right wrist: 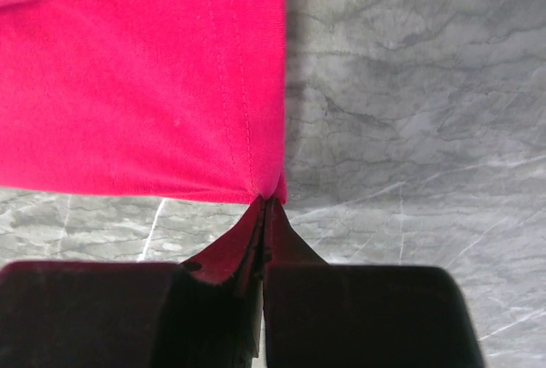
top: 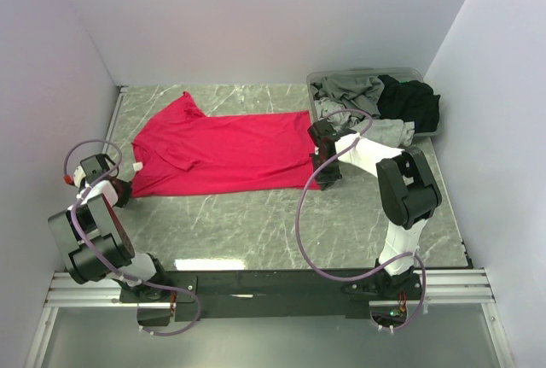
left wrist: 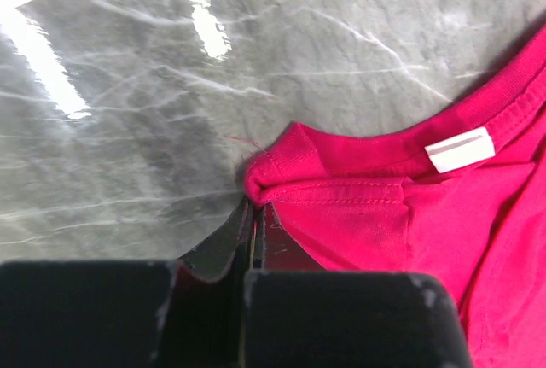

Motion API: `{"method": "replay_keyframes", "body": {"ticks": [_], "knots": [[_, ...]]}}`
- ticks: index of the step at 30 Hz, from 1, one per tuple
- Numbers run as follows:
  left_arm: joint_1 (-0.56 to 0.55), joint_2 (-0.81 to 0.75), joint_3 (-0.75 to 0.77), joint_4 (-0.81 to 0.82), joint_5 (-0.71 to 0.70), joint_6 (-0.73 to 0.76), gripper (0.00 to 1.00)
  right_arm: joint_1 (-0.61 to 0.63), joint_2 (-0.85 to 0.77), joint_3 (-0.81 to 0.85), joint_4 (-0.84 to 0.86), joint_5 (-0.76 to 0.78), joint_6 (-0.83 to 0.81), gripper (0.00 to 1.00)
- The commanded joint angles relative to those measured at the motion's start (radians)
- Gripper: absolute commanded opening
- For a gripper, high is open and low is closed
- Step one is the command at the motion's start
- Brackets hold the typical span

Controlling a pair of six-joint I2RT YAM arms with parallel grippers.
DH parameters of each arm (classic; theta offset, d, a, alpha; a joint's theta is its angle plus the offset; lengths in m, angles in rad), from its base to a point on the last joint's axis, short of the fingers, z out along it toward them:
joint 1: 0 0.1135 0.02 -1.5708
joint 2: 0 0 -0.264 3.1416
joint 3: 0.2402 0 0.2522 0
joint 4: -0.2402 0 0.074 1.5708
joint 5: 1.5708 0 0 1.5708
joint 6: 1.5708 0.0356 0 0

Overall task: Fold and stack the t-shirts
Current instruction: Fold the tshirt

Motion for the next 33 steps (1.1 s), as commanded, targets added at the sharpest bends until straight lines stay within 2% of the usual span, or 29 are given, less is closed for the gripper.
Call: {"method": "replay_keyframes", "body": {"ticks": [1,21,29,31,32,33], "knots": [[0.006,-0.022,0.049,-0.049,-0.086,0.049,0.0,0.007,0.0,0.001,-0.114,0.03,-0.004,0.0],[0.047,-0.14,0.054,-0.229,-0.274,0.044,0.0,0.057,0.0,0.001,-0.312,-0.039,-0.053,0.0],[0.063,-0.21,0.048,-0.318,-0.353,0.016,0.01,0.095,-0.042,-0.042,-0.342,-0.051,-0.022,0.0],[0.064,-0.217,0.046,-0.327,-0.35,0.009,0.1,0.098,-0.059,-0.048,-0.35,-0.047,-0.018,0.0],[0.064,-0.223,0.046,-0.332,-0.346,-0.002,0.16,0.096,-0.069,-0.046,-0.352,-0.042,-0.014,0.04],[0.066,-0.227,0.048,-0.335,-0.338,-0.01,0.31,0.098,-0.074,-0.04,-0.362,-0.036,-0.013,0.09]]}}
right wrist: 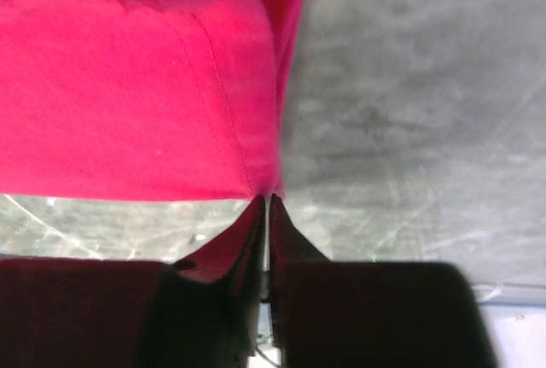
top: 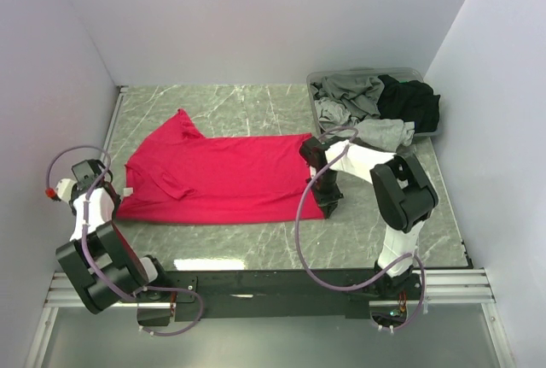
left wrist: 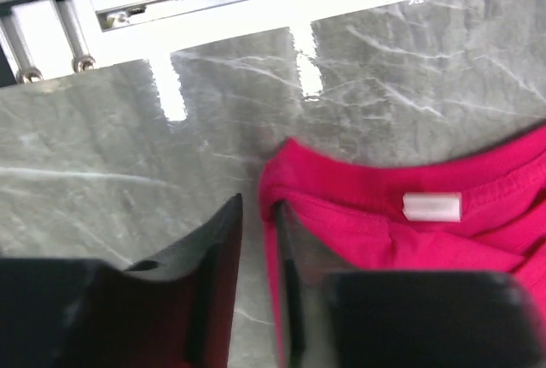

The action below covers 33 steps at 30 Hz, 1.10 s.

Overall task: Fold and stack the t-shirts
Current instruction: Fold the tshirt

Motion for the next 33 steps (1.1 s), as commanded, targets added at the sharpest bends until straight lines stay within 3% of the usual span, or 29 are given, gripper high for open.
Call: {"method": "replay_keyframes", "body": {"ticks": [1,3,6,8,13,20,23,27,33], "knots": [[0.014,-0.037,0.03,-0.012,-0.042,-0.035,0.39,-0.002,-0.072,0.003,-0.081,0.045,0.006,0.14],[0.015,-0.049,0.044,-0.026,-0.03,-0.055,0.57,-0.002,-0.089,0.023,-0.101,0.051,0.012,0.25],[0.014,-0.065,0.088,-0.061,-0.016,-0.081,0.72,-0.002,-0.12,0.066,-0.133,0.083,0.021,0.37],[0.012,-0.075,0.134,-0.081,-0.011,-0.09,0.75,-0.002,-0.139,0.095,-0.153,0.112,0.026,0.4],[-0.034,-0.094,0.195,-0.095,-0.011,-0.099,0.74,-0.002,-0.164,0.187,-0.136,0.123,0.017,0.41],[-0.351,-0.2,0.166,-0.032,0.008,-0.092,0.63,-0.002,-0.143,0.227,-0.006,-0.004,-0.022,0.38],[-0.463,-0.183,0.125,-0.011,0.084,-0.101,0.58,-0.002,-0.118,0.235,0.039,-0.042,-0.019,0.37],[-0.607,-0.132,0.094,-0.035,0.058,-0.161,0.55,-0.003,-0.098,0.252,0.066,-0.061,-0.014,0.36],[-0.675,-0.074,0.041,-0.034,0.082,-0.219,0.53,-0.002,-0.104,0.235,0.088,-0.068,-0.005,0.36]]}}
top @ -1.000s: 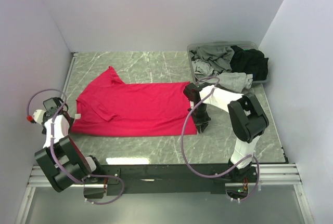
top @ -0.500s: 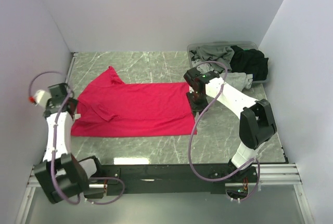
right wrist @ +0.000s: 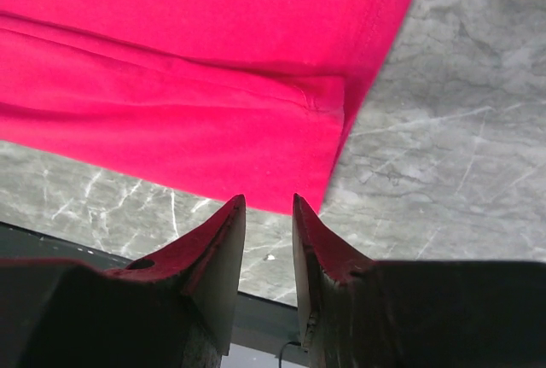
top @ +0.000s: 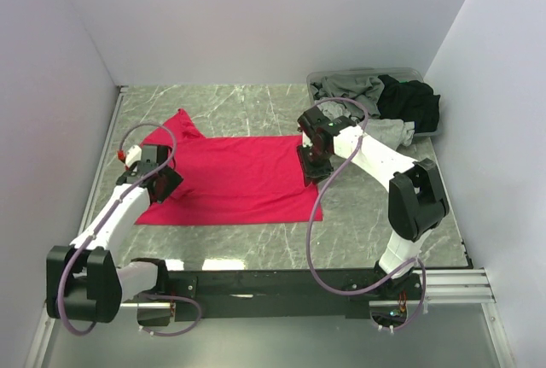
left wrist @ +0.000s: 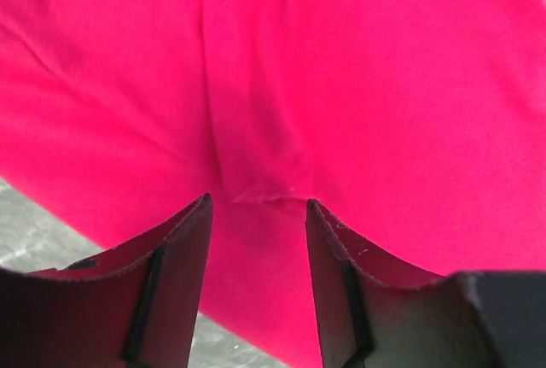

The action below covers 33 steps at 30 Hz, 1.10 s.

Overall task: Fold and stack the t-shirts
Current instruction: Fold the tshirt

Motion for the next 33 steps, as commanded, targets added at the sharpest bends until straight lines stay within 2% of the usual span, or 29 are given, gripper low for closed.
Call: {"method": "replay_keyframes", "body": {"ticks": [1,10,25,28,33], "knots": [[-0.021,0.02,-0.022,0.008,0.01,-0.052,0.53,-0.002,-0.009,0.016,0.04,-0.018,0.005,0.36],[-0.029,0.135,-0.022,0.042,-0.001,-0.055,0.49,-0.002,-0.029,-0.011,0.052,-0.016,0.013,0.35],[-0.029,0.221,-0.029,0.105,0.001,-0.05,0.39,-0.002,-0.018,-0.004,0.046,-0.003,0.011,0.35],[-0.031,0.229,-0.022,0.11,-0.001,-0.039,0.33,-0.002,-0.016,-0.004,0.043,-0.001,0.011,0.35],[-0.035,0.234,0.013,0.1,-0.031,-0.016,0.18,-0.002,-0.012,-0.004,0.045,-0.003,0.011,0.35]]}}
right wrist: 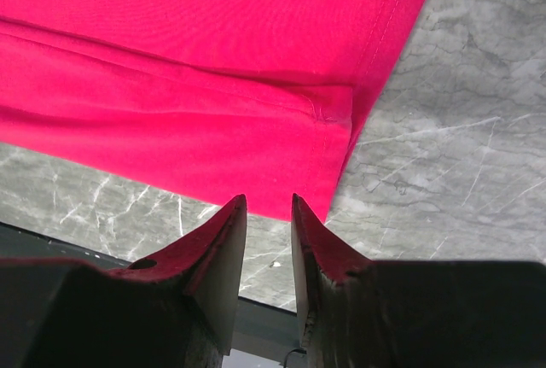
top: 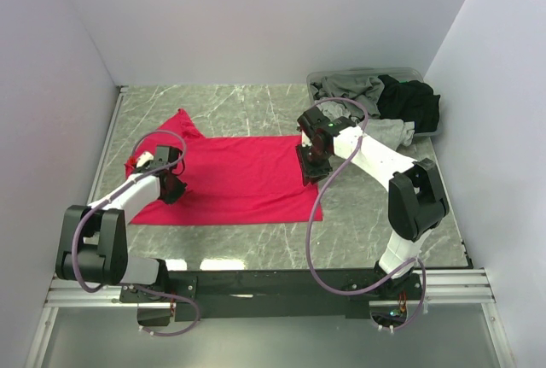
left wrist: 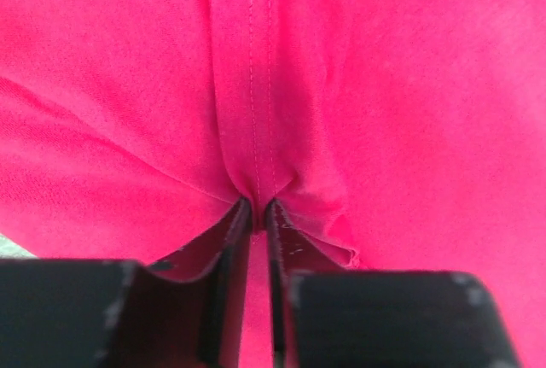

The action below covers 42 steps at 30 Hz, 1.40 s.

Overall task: Fold and stack the t-shirts
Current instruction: Fold the tshirt

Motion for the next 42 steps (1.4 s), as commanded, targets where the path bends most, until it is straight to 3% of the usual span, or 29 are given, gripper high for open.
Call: {"method": "replay_keyframes", "body": {"ticks": [1,6,27,42], "knots": [[-0.009,0.013,0.051,0.015,-0.03,0.035,0.16,-0.002,-0.01,0.005,0.015,0.011,0.001,0.35],[-0.023,0.053,0.101,0.015,-0.043,0.083,0.0,-0.002,-0.002,0.009,0.01,0.01,-0.002,0.35],[-0.144,0.324,0.353,-0.049,-0.109,0.227,0.0,-0.002,0.042,0.016,-0.008,0.0,-0.008,0.35],[-0.196,0.38,0.438,-0.129,-0.182,0.241,0.0,-0.002,0.065,0.02,-0.016,0.006,-0.013,0.34]]}}
